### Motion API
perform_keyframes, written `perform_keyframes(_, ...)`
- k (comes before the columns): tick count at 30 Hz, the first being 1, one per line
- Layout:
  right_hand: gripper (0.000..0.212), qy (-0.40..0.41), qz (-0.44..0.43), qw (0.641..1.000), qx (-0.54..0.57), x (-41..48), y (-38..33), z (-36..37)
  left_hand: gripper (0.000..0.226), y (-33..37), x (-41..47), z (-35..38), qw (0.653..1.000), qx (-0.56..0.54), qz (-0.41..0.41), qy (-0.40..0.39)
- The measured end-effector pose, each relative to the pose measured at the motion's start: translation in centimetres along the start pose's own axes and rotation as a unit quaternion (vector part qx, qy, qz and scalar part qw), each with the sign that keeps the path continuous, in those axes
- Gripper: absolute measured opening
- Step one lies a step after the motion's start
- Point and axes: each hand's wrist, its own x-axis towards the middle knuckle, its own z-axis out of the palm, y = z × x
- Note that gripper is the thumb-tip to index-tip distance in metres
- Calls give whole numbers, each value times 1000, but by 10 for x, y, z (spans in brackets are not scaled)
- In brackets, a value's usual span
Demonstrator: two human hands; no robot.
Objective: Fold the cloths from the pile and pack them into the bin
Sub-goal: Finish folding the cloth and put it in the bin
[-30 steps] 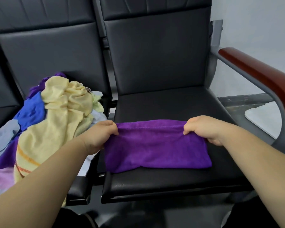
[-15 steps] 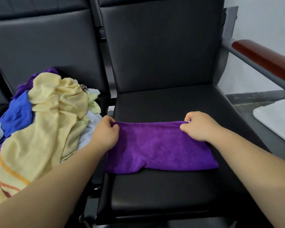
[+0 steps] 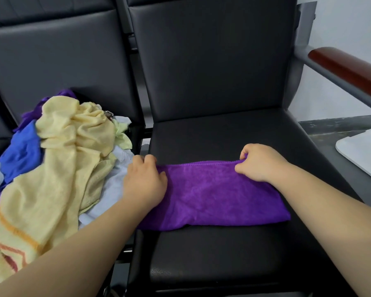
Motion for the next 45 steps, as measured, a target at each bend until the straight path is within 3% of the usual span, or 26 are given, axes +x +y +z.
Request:
perform_keyframes(6, 38, -27, 26, 999, -38, 0, -4, -5, 44, 24, -24, 4, 989, 61, 132, -9)
perform_keyframes(11, 27, -62, -6, 998, -9, 0, -4, -11, 78, 23, -35, 15, 972, 86, 172, -136)
perform_keyframes(14, 12, -73, -9, 990, 124, 1, 4, -18, 88, 17, -36, 16, 962, 109, 177, -178)
perform_keyframes(17, 26, -73, 20, 968, 238, 6, 17, -17, 88, 17, -36, 15, 954, 135, 186, -194)
perform_keyframes(19, 21, -56, 29, 961, 269, 8, 23, -15, 88, 17, -35, 15, 951, 147, 185, -199)
perform_keyframes(23, 30, 27, 10, 977, 211, 8, 25, -14, 93, 20, -35, 15, 950, 154, 183, -201)
perform_keyframes(26, 31, 39, 16, 974, 223, 9, 26, -14, 92, 20, -35, 14, 950, 155, 182, -202)
perform_keyframes(29, 21, 7, 56, 986, 160, 7, 25, -18, 89, 21, -35, 13, 949, 156, 181, -205)
perform_keyframes(32, 36, -71, 119, 989, 45, -2, 22, -26, 89, 21, -35, 12, 949, 155, 180, -209)
perform_keyframes(34, 39, -75, 126, 988, 39, -3, 24, -26, 90, 21, -35, 11, 948, 155, 179, -212)
perform_keyframes(37, 28, -34, 109, 979, 168, -2, 27, -16, 91, 22, -34, 10, 948, 151, 180, -212)
perform_keyframes(41, 36, -24, 98, 907, 408, -2, 29, -3, 96, 22, -33, 10, 950, 147, 177, -213)
perform_keyframes(43, 39, -13, 87, 899, 430, 1, 32, 2, 93, 22, -34, 10, 950, 146, 177, -214)
perform_keyframes(45, 39, 29, 69, 924, 375, 2, 35, 4, 87, 23, -34, 9, 950, 145, 178, -211)
